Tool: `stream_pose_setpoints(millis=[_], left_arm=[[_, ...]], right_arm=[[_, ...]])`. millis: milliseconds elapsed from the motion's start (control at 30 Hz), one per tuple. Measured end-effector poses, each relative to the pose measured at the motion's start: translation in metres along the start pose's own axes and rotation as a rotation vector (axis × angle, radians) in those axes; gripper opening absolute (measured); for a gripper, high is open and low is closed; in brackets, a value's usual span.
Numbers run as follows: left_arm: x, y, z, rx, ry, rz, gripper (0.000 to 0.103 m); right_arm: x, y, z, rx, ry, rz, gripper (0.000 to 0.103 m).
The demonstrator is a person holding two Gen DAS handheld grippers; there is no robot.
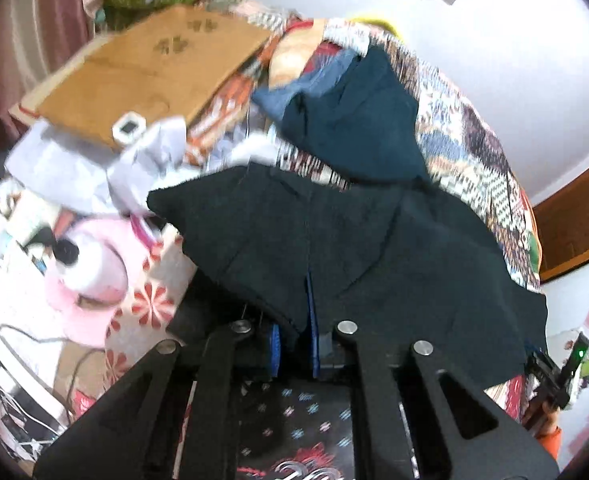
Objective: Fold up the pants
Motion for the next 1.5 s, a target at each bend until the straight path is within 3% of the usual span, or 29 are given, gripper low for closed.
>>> stream_pose_setpoints(millis=[133,200,367,433,633,900,1133,1233,1500], left_arm=[[-0.034,0.039,0.002,0.004,0.019,0.107,0.012],[-0.049,0.055,0.004,0.006,0.029,0.140,0.018],[-0.050,0.044,0.005,0.117,0.116,0.052,0.037],[-0.047,0.037,0.007,0.194,0.162,0.017,0.050],[-0.029,0.015,0.006,0.270,0.226,-0.065,0.060],[-0.003,0.002,-0.031,0.235,0.275,-0.143,0.068],[-0.017,0.038,-0.060,0.193,0.319,-0.048,0.068],[-0.032,0.052,-0.066,0.209,0.351,-0.020,0.070],[-0.031,0.055,-0.060,0.198,0.313,-0.030,0.077]], right_arm=[[-0.001,-0.004,-0.001,-0.022,0.021,0.007,0.049],[-0.003,-0.008,-0.002,-0.029,0.025,0.015,0.049],[-0.012,-0.028,-0.008,-0.068,0.035,0.010,0.049],[-0.017,-0.039,-0.015,-0.089,0.059,-0.002,0.049],[-0.038,-0.072,-0.053,-0.147,0.183,-0.043,0.049],[-0.053,-0.098,-0.086,-0.193,0.286,-0.102,0.049],[-0.033,-0.090,-0.083,-0.159,0.300,-0.164,0.049],[-0.032,-0.079,-0.082,-0.179,0.277,-0.137,0.048],[-0.031,-0.072,-0.090,-0.242,0.233,-0.137,0.017]])
Point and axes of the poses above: each gripper's, at about its wrist camera, not at the fingertips, and y roughly the way its jaws point, z to its left, x to its top, the point moved 7 cm from there along y, roughly the way its jaws point, and after that the axes turned 8 degrees about x, right-handed, at the moved point
